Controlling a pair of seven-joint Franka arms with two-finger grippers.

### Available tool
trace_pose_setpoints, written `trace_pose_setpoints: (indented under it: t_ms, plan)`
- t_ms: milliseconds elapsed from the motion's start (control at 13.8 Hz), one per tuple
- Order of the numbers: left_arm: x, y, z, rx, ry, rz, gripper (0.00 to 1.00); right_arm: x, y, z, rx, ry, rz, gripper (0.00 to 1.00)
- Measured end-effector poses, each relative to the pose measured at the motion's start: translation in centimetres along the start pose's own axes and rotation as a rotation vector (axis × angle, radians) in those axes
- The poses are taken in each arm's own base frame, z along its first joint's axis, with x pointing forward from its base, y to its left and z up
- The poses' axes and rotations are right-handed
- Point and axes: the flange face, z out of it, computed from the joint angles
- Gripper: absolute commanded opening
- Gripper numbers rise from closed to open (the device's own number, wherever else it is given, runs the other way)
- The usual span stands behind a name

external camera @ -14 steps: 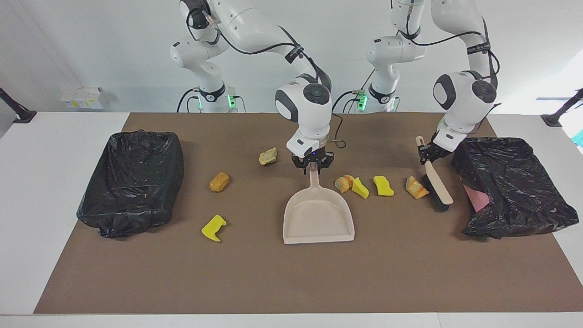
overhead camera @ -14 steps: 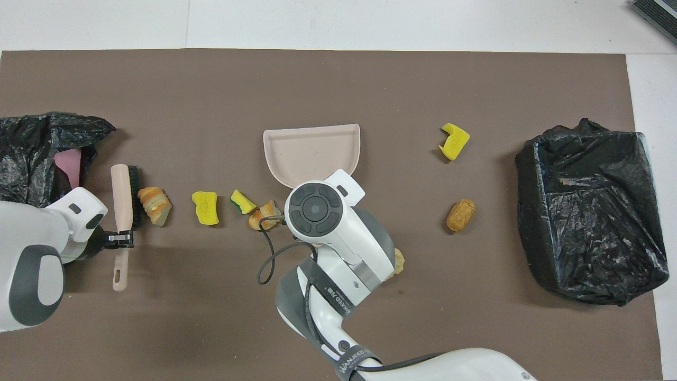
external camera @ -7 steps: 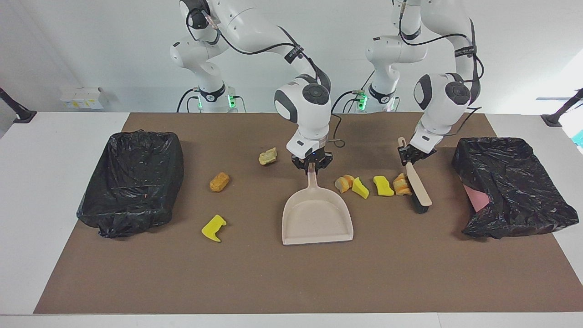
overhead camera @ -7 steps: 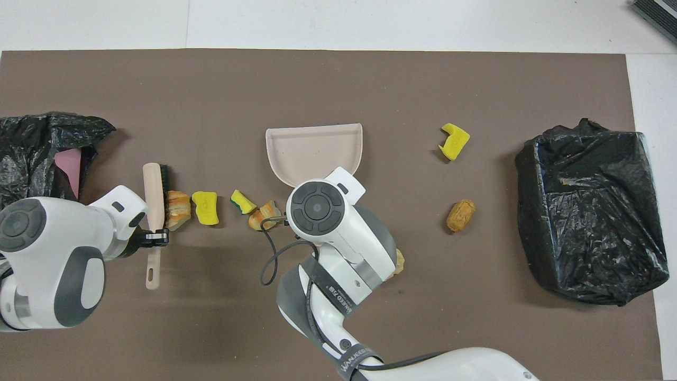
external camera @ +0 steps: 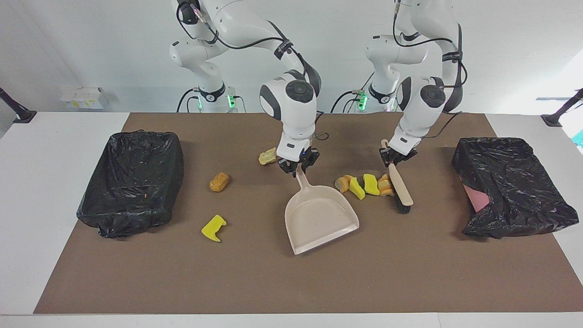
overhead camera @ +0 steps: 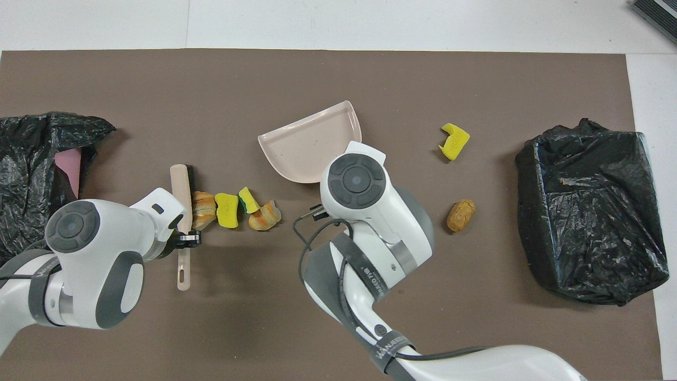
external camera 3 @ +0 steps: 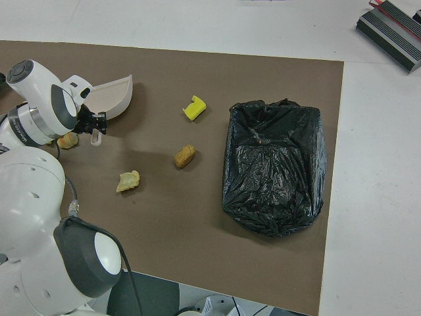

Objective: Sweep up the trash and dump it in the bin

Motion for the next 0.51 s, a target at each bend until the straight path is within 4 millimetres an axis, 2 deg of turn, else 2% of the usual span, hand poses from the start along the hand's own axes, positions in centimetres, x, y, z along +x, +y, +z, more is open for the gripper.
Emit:
trace_pose_setpoints:
  t_ms: [73, 218, 509]
  plan:
    - [-0.2, 0.6, 0.0, 0.001, 0.000, -0.005, 0.00, -0.1, 1.8, -1.0, -0.001, -0.007, -0.051, 0.00]
    - [-0.4, 1.4, 0.1, 0.001, -0.001, -0.018, 0.00, -0.5, 4.0, -2.0, -0.001, -0.024, -0.170, 0.00]
    - [-0.9, 2.7, 0.1, 0.003, -0.002, -0.035, 0.00, -1.0, 6.1, -1.0, 0.008, -0.065, -0.464, 0.00]
